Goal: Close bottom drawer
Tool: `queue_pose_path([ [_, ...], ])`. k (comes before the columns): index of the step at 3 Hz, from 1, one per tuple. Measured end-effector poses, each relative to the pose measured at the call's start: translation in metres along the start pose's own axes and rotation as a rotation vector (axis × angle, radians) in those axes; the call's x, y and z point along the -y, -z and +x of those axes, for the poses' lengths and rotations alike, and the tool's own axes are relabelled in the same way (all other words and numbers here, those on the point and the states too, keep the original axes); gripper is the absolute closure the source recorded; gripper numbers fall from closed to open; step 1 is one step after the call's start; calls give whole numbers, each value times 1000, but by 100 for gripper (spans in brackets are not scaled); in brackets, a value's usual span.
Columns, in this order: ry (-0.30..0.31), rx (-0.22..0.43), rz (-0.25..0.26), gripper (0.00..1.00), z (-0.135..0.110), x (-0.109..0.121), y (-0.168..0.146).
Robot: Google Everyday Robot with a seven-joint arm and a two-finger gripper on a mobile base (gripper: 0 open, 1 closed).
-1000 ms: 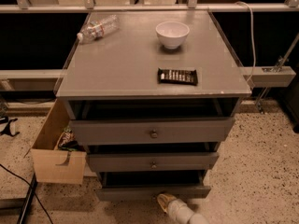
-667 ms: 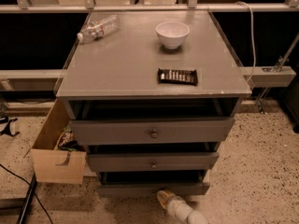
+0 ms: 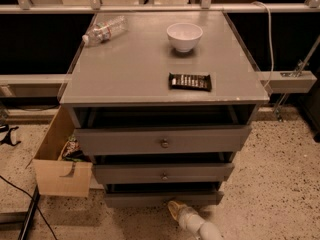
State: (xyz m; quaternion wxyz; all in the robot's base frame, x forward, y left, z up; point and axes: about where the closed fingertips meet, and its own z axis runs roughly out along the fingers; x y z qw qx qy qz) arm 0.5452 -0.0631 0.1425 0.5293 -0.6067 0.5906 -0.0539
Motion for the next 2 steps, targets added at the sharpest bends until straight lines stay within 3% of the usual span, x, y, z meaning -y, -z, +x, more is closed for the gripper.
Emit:
queue_pose_path([
  [2, -3, -11, 2, 100, 8, 8, -16],
])
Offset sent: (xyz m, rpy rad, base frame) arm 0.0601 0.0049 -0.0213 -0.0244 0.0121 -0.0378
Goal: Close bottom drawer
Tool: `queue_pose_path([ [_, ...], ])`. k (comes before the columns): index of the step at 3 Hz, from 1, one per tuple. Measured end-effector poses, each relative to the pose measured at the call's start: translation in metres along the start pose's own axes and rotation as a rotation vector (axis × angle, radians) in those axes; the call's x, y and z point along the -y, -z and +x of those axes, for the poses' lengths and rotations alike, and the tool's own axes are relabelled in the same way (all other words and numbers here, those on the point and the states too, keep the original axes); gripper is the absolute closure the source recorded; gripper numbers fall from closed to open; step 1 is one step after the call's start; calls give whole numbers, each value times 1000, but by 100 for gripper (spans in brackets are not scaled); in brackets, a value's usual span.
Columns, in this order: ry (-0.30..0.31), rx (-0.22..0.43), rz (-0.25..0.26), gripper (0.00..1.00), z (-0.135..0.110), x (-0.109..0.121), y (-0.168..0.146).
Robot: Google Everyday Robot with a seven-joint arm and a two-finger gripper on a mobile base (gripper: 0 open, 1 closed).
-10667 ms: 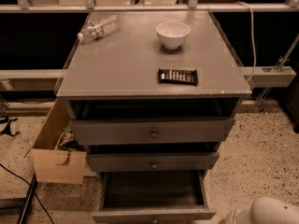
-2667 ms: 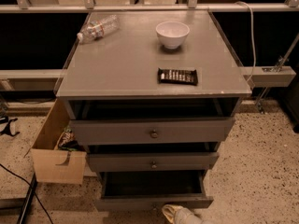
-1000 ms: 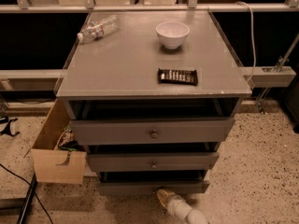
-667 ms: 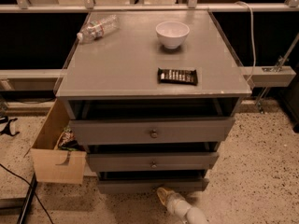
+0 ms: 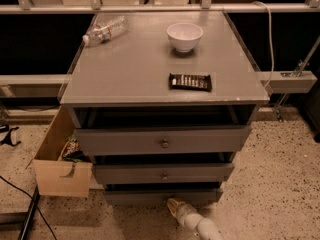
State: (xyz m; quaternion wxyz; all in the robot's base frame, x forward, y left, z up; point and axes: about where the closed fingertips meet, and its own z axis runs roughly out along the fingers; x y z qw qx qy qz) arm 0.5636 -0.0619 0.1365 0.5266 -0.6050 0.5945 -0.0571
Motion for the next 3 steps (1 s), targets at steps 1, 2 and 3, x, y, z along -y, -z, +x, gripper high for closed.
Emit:
queue_pose_path([
  [1, 5, -14, -2, 100, 5, 4, -11],
  [2, 15, -30, -8, 100, 9, 6, -26],
  [3, 17, -34, -11, 100, 10, 5, -27],
])
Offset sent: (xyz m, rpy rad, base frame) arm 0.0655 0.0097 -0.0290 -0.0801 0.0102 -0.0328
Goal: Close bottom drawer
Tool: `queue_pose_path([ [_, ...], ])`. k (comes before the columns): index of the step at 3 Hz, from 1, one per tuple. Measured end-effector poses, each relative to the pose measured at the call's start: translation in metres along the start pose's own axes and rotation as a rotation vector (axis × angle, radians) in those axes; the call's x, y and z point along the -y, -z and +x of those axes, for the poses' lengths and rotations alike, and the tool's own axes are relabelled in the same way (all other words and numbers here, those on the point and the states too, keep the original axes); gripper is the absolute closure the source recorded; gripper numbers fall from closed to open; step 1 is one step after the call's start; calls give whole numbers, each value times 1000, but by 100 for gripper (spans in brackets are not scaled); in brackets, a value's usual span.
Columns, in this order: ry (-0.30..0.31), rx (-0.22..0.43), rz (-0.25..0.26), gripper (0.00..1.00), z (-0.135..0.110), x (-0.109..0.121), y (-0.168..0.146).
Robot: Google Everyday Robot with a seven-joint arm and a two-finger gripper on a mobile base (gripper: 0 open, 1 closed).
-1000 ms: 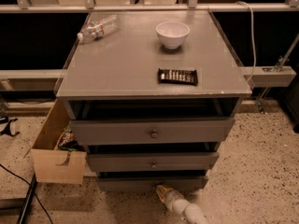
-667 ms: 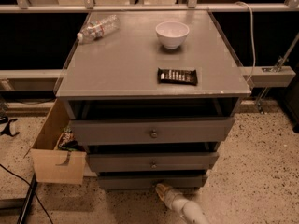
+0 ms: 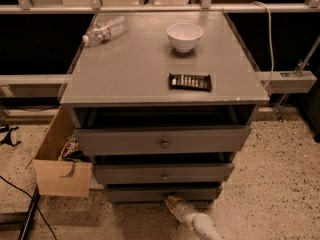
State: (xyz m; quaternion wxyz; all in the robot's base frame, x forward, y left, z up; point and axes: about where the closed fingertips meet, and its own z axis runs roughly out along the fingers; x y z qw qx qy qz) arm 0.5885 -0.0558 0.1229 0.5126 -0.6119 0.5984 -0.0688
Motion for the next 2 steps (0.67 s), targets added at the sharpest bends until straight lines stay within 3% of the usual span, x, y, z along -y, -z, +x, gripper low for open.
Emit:
queue_pose_path([
  [1, -9, 8, -23, 100, -6, 1, 0],
  [2, -59, 0, -134, 100, 1, -13, 10],
])
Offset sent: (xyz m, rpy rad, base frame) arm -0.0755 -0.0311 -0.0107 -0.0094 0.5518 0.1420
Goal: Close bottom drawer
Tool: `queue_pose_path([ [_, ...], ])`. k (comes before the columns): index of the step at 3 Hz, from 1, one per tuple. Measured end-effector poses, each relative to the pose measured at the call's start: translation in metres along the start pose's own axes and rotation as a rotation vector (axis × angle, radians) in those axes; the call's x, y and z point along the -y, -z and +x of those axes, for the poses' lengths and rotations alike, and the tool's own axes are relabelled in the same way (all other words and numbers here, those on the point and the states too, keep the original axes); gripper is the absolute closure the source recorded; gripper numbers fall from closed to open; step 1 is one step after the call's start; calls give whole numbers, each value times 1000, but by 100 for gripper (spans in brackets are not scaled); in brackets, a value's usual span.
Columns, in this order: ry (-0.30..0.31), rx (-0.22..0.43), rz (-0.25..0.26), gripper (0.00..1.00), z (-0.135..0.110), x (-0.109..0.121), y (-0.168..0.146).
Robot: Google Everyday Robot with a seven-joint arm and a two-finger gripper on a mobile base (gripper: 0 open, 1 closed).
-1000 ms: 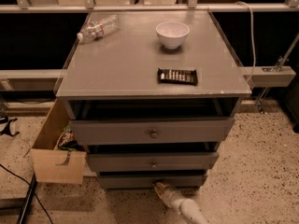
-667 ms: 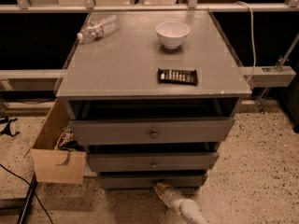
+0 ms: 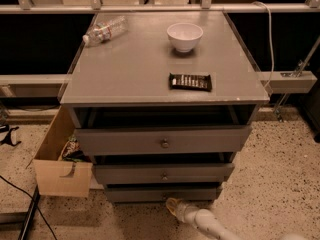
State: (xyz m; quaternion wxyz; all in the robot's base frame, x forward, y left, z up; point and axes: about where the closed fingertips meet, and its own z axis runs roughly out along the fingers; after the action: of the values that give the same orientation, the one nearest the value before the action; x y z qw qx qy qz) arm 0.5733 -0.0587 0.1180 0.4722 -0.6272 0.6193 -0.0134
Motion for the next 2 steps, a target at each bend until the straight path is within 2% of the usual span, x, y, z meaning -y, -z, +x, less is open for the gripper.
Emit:
queue_pose_path([
  [1, -42, 13, -121, 100, -19, 0, 7],
  [2, -91, 31, -270, 100, -37, -20, 25],
])
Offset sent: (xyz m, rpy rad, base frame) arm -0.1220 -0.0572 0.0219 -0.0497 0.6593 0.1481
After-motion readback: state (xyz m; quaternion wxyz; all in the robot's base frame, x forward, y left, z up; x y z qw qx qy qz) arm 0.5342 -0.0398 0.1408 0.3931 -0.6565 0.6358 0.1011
